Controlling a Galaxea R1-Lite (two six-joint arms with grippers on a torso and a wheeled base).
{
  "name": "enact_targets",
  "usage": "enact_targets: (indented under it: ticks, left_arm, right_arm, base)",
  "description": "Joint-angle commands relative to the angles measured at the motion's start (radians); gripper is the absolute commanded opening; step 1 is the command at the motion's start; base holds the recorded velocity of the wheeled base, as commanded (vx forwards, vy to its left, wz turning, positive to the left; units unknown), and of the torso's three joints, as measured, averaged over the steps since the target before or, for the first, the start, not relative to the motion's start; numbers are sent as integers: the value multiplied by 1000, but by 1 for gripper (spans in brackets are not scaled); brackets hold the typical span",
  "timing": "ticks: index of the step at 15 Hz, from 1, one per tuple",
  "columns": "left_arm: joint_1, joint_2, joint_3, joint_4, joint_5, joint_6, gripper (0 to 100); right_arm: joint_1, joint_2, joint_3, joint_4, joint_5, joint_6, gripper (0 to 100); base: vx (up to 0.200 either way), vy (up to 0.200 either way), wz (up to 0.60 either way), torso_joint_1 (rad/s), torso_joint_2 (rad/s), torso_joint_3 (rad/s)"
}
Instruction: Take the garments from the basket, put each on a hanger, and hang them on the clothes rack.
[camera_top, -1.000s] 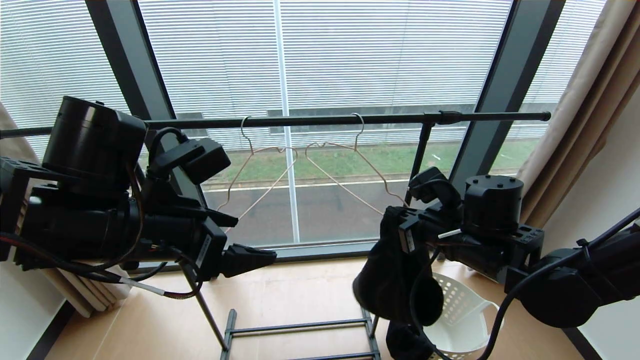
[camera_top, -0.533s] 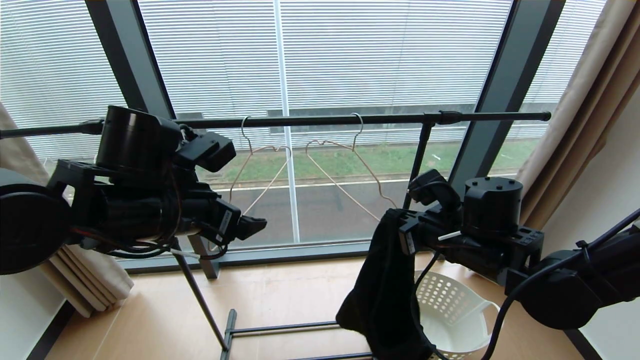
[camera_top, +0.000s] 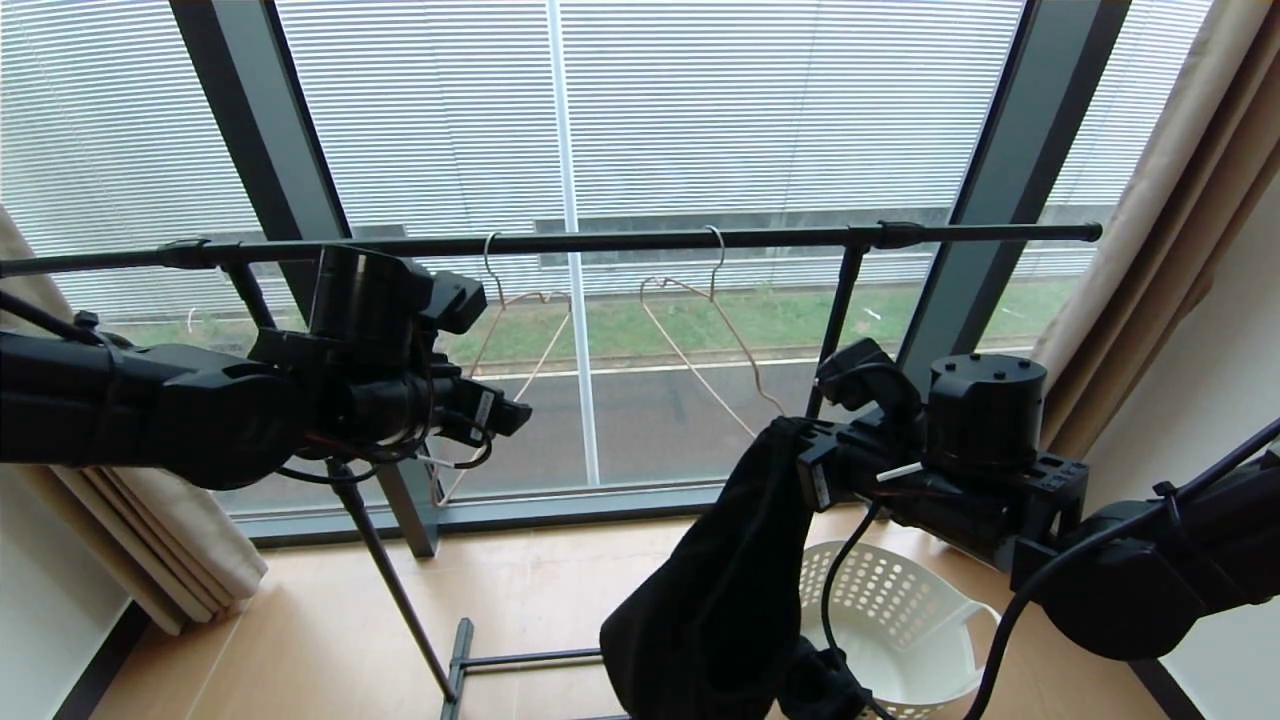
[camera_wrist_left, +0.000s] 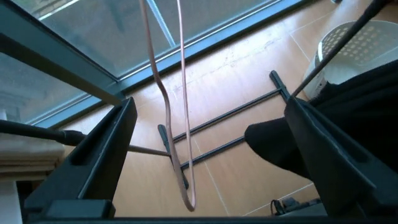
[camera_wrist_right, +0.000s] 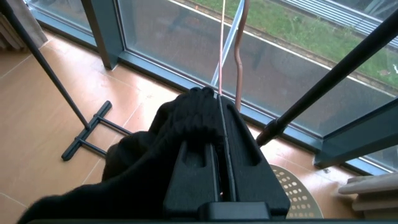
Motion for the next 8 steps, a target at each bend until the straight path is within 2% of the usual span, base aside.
enact_targets:
  ticks: [1,3,8]
  left_arm:
    - [21,49,-27,0,3,-10,100]
    - [29,80,-71,0,3,-49,100]
    - [33,158,-153,1,3,-78,100]
  right_arm:
    - [0,2,0,0,0,0,0]
    - [0,4,0,0,0,0,0]
    - [0,4,0,0,0,0,0]
  base:
    - [0,0,0,0,0,0]
    - [0,0,0,0,0,0]
    - [0,0,0,0,0,0]
